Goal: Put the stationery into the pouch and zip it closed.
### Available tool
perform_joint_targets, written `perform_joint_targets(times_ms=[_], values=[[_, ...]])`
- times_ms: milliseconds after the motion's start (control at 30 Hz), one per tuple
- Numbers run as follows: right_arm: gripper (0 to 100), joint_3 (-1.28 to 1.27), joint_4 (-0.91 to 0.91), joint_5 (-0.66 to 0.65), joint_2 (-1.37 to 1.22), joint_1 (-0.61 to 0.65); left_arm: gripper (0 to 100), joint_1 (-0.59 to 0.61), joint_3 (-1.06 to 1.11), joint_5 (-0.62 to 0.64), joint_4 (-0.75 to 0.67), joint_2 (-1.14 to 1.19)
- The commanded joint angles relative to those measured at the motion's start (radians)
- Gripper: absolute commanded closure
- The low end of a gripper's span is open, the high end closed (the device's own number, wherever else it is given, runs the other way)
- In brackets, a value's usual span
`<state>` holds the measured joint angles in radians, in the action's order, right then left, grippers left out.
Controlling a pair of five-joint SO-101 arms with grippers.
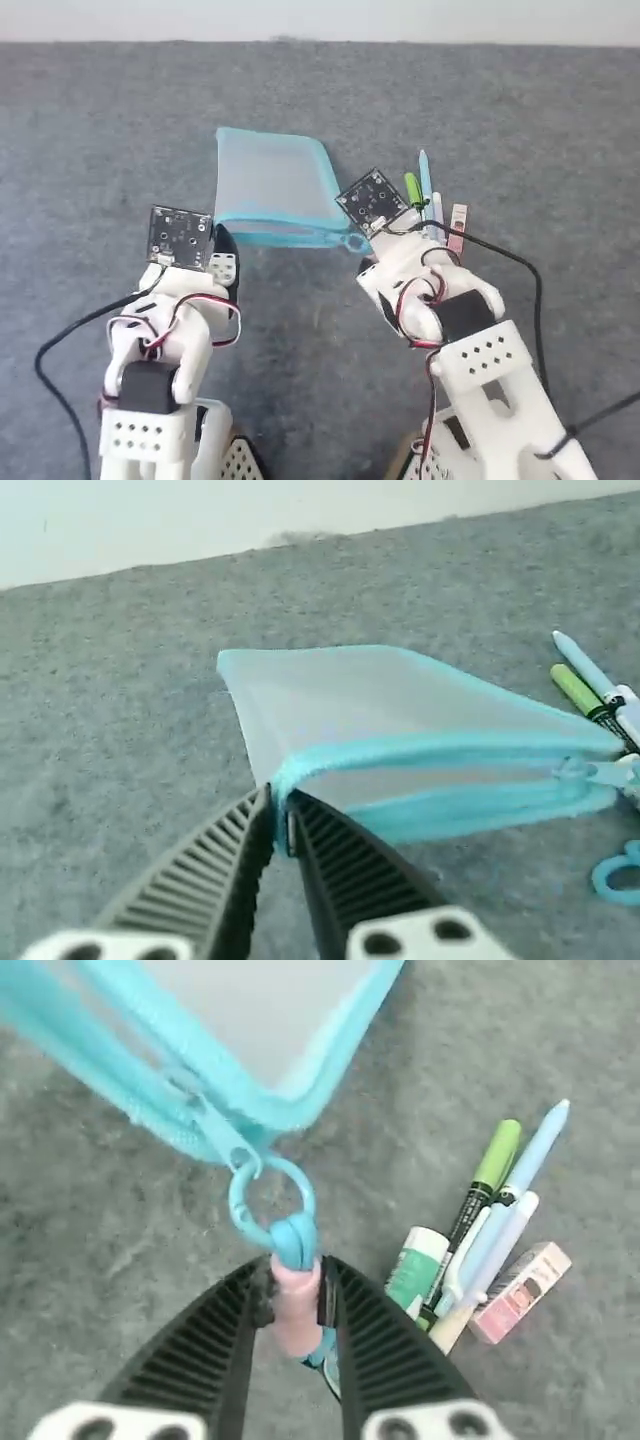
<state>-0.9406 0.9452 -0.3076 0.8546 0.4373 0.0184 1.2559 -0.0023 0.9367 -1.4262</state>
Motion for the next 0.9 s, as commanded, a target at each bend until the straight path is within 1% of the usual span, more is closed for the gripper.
perform_joint_targets(times_ms=[0, 167, 333, 400, 500, 600, 667, 800, 867], values=[[99.1, 0.049, 0.004, -0.017, 0.004, -0.024, 99, 0.015, -0.01, 0.021, -0.037, 0.008], [99.0, 0.046, 0.028, -0.017, 0.013, 0.041, 99, 0.015, -0.01, 0.021, -0.041, 0.008], [98.6, 0.057, 0.111, -0.028, 0.062, 0.245, 99, 0.015, -0.01, 0.021, -0.041, 0.008], [94.9, 0.055, 0.148, -0.066, 0.128, 0.317, 99, 0.015, -0.01, 0.021, -0.041, 0.008], [83.5, 0.054, 0.214, -0.101, 0.257, 0.367, 99, 0.015, -0.01, 0.021, -0.041, 0.008], [72.8, 0.052, 0.263, -0.129, 0.384, 0.361, 99, 0.014, -0.01, 0.021, -0.041, 0.008], [69.3, 0.025, 0.255, -0.144, 0.446, 0.318, 99, 0.014, -0.01, 0.021, -0.04, 0.008], [68.4, -0.015, 0.222, -0.146, 0.473, 0.206, 99, 0.014, -0.008, 0.021, -0.04, 0.009], [68.4, -0.031, 0.165, -0.146, 0.458, 0.171, 99, 0.014, -0.008, 0.021, -0.04, 0.009]])
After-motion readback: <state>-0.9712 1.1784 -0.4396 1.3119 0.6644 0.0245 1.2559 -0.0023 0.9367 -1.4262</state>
